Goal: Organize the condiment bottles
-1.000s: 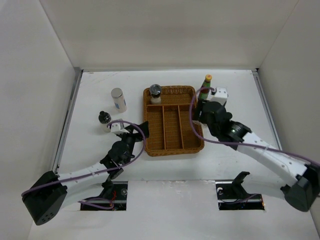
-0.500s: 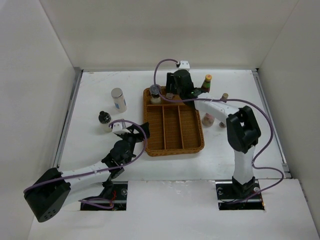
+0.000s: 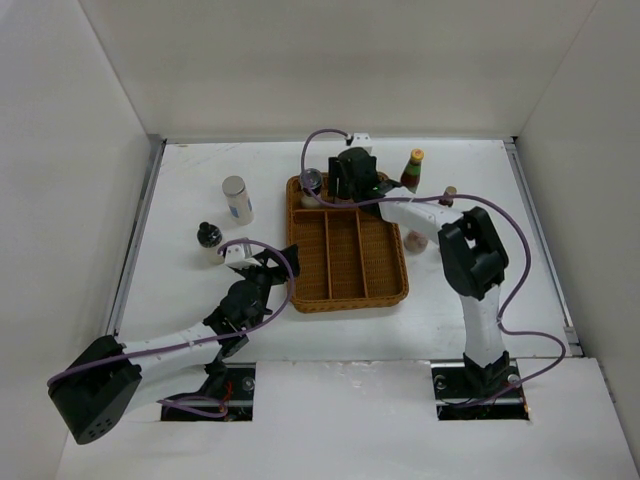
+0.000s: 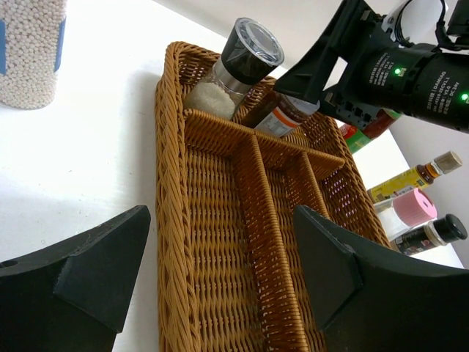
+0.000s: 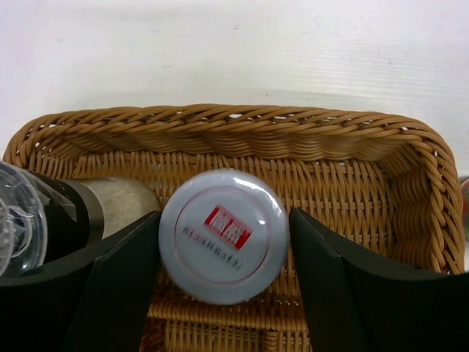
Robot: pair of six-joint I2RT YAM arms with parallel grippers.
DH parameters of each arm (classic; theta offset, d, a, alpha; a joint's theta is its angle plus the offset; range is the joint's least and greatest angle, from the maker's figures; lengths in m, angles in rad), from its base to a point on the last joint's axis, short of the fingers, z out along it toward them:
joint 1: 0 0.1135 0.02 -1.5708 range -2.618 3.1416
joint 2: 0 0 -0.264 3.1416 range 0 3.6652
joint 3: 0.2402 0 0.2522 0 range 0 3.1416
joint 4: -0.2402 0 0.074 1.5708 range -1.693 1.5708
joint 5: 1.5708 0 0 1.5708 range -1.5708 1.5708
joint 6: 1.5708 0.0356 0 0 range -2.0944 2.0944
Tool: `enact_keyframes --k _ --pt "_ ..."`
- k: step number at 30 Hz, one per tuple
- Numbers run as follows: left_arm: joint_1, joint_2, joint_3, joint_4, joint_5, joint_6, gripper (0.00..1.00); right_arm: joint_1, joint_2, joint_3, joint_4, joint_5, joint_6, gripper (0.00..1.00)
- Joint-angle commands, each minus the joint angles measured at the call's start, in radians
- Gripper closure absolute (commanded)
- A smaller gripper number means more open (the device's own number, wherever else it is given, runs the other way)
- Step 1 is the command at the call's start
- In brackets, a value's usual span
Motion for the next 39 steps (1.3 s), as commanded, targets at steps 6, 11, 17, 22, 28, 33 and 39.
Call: enact_keyframes --k 6,11,17,22,28,33,39 --pt "-0.006 -0.001 0.008 0.056 0.002 -0.008 0.21 0.006 -0.227 -0.033 0.083 0.014 -0.015 0.16" --pt "-0.009 -0.013 0.008 0.054 0.002 -0.008 0.21 -0.023 -0.515 -0.313 0.13 0.059 -0.021 0.17" --pt "-0.012 -0.021 0.005 0.058 0.002 -0.008 0.21 -0.121 -0.761 -0.643 0.111 0.201 -0.004 0.17" --pt "-0.015 -0.007 0.008 0.059 0.002 -0.008 0.21 -0.161 -0.784 -0.723 0.037 0.199 0.022 0.17" --pt "-0.017 -0.016 0.008 0.054 0.004 -0.008 0.21 -0.193 -0.743 -0.722 0.035 0.125 0.01 0.17" --pt "-0.017 0.002 0.011 0.061 0.006 -0.008 0.21 -0.213 -0.685 -0.731 0.049 0.119 0.024 0.2" --pt "-0.014 -0.001 0.01 0.061 0.009 -0.01 0.21 -0.221 -0.623 -0.708 0.065 0.076 0.033 0.3"
